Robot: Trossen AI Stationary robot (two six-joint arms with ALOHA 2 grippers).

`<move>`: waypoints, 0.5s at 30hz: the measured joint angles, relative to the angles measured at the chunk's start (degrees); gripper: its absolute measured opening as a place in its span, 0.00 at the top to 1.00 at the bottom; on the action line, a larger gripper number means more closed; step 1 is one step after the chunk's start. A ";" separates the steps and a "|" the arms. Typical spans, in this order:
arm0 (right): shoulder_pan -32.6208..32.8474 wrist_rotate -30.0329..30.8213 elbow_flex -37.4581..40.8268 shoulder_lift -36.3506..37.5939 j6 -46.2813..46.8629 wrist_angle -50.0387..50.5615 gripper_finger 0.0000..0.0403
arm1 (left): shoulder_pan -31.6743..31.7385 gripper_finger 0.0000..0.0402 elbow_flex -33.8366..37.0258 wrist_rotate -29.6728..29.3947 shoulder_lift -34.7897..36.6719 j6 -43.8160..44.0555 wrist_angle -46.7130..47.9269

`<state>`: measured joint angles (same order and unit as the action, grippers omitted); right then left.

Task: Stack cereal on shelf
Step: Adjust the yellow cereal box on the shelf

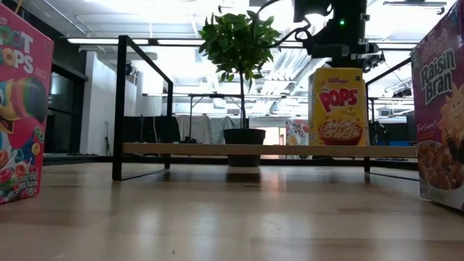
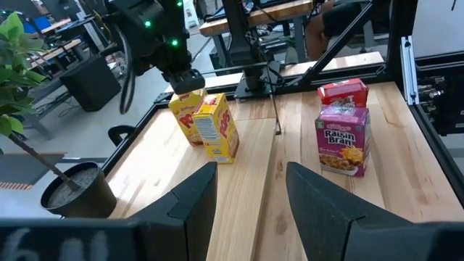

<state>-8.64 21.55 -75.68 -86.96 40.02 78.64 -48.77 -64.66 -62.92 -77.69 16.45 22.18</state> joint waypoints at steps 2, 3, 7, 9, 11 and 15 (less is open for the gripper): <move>-0.52 0.03 0.00 0.00 -1.21 -0.99 1.00 | 0.00 0.61 0.00 0.00 0.00 -0.01 -0.01; -0.83 0.01 0.00 0.00 -1.62 -1.57 1.00 | 0.00 0.61 0.00 0.00 0.00 -0.03 0.00; -1.68 -0.84 0.00 0.00 -3.46 -4.03 1.00 | 0.00 0.61 0.00 0.00 0.00 -0.04 0.02; -1.91 -2.05 0.00 0.00 -4.71 -5.49 1.00 | 0.00 0.61 0.00 0.00 0.00 -0.04 0.02; -1.91 -3.16 0.00 0.00 -5.78 -6.91 1.00 | 0.00 0.61 0.00 0.00 0.01 -0.04 0.02; -1.89 -4.68 0.00 0.00 -7.07 -8.90 1.00 | 0.00 0.61 0.00 -0.01 0.00 -0.04 0.02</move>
<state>-10.52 16.87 -75.68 -86.96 32.95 69.74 -48.77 -64.66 -62.92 -77.69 16.40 22.20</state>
